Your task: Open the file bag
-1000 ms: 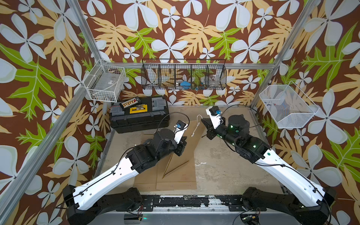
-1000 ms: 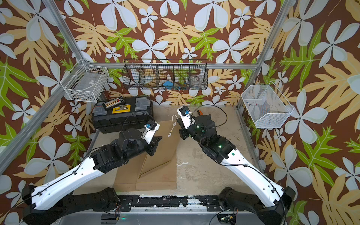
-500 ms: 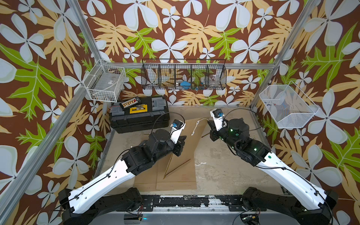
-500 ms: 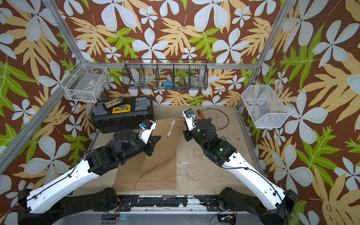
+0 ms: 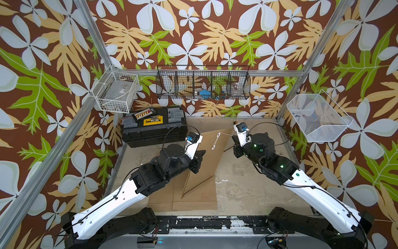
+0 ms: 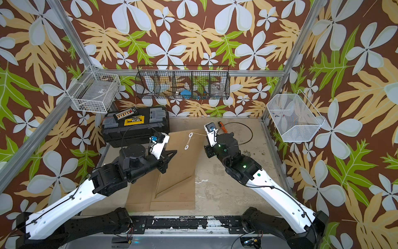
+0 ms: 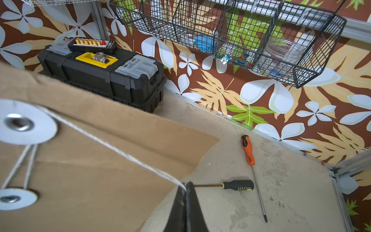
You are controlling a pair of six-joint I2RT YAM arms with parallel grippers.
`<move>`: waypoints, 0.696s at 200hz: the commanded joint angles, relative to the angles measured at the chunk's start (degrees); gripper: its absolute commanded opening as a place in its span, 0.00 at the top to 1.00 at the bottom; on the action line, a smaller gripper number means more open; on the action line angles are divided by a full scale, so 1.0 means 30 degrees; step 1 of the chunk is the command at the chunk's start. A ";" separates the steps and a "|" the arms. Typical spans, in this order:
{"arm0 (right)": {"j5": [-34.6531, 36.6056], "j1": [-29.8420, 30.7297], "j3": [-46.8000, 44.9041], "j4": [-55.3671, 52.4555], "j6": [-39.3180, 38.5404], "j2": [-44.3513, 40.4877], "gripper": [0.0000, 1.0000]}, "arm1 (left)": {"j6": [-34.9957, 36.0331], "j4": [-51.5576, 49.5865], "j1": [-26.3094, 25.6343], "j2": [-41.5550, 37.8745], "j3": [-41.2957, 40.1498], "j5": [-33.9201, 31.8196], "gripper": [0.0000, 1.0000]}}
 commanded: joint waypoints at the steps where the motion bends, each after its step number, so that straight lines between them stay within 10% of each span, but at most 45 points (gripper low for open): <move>1: -0.0428 0.0019 -0.0189 0.0396 0.0325 -0.0187 1.00 | -0.0350 0.0814 0.0016 -0.0320 -0.0164 0.0103 1.00; 139: -0.5748 -0.1919 -0.3100 0.3535 0.0861 -0.3363 1.00 | -0.2656 0.3567 0.0030 -0.1067 -0.1199 0.2953 1.00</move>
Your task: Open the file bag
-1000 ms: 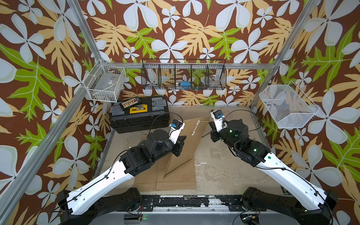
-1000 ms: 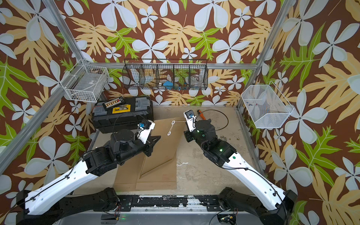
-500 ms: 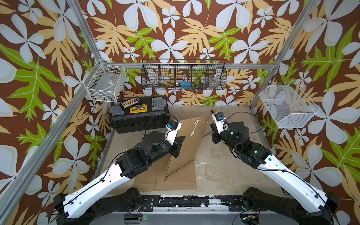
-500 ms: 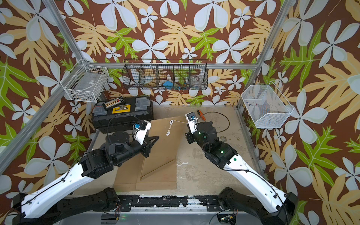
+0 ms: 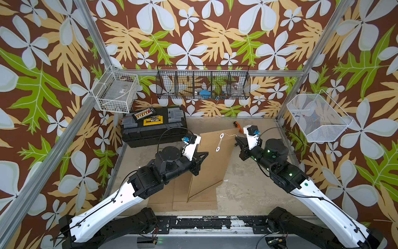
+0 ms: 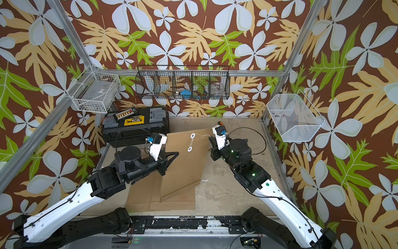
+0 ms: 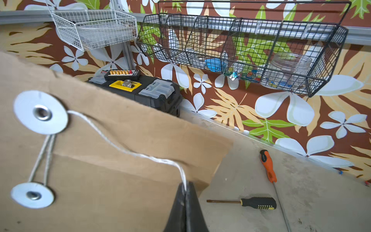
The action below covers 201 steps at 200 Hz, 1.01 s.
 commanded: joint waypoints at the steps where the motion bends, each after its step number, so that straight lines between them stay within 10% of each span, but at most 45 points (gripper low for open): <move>1: -0.1252 -0.0011 -0.0321 0.0778 0.0079 -0.0443 1.00 | -0.0691 0.1519 0.0010 -0.0241 -0.0168 0.0690 1.00; 201: -0.4503 -0.0011 -0.0925 -0.2120 -0.3059 -0.0747 1.00 | -0.1469 0.2713 0.0030 -0.0042 -0.0346 0.0691 1.00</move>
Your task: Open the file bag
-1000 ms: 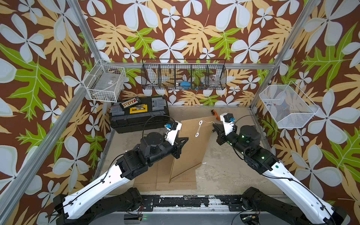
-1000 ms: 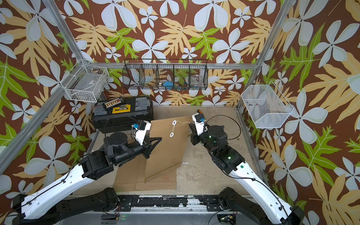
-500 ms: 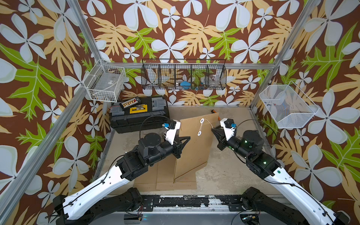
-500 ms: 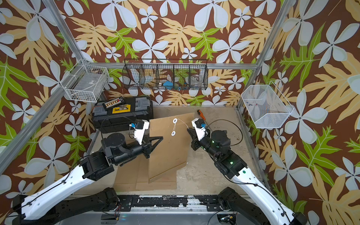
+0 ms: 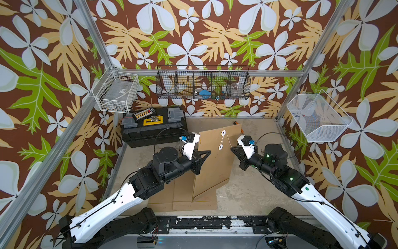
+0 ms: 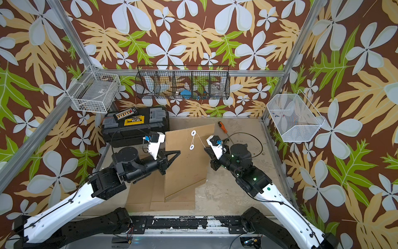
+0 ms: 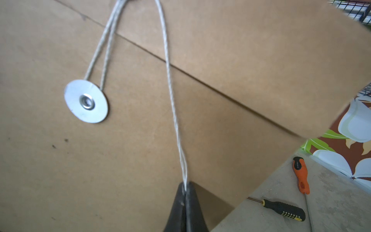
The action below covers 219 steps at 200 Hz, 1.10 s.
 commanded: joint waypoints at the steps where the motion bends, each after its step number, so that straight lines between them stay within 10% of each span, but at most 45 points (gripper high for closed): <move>1: -0.0445 0.0019 0.0310 -0.0666 -0.0680 0.0110 1.00 | 0.0003 0.0789 0.0017 0.0068 0.0156 0.0058 1.00; 139: -0.0655 0.0044 0.0343 -0.1965 -0.1080 0.0731 1.00 | 0.0294 0.0082 0.0034 -0.0307 0.0764 -0.1823 1.00; 219: -0.0072 0.0048 0.0168 -0.2338 -0.0581 0.1038 1.00 | 0.0032 -0.0031 0.2074 0.0409 0.2123 0.0811 1.00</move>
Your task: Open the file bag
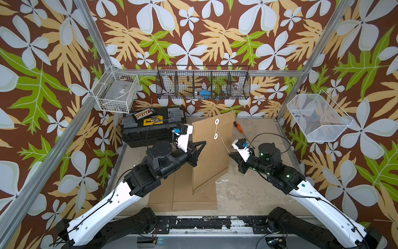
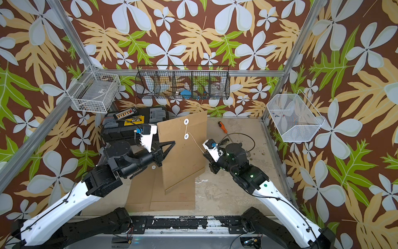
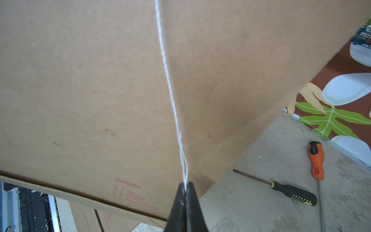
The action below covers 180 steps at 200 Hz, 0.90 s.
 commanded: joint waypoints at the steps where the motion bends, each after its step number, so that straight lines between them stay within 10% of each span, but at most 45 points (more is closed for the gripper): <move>1: 0.0587 0.0004 0.0080 -0.0294 0.0275 0.0149 1.00 | -0.0048 0.0282 0.0521 0.0135 0.0350 0.1253 1.00; 180: -0.0999 0.0899 0.0430 -0.0986 -0.0176 0.1237 1.00 | 0.0584 0.0108 0.1102 0.0836 0.1028 0.0596 1.00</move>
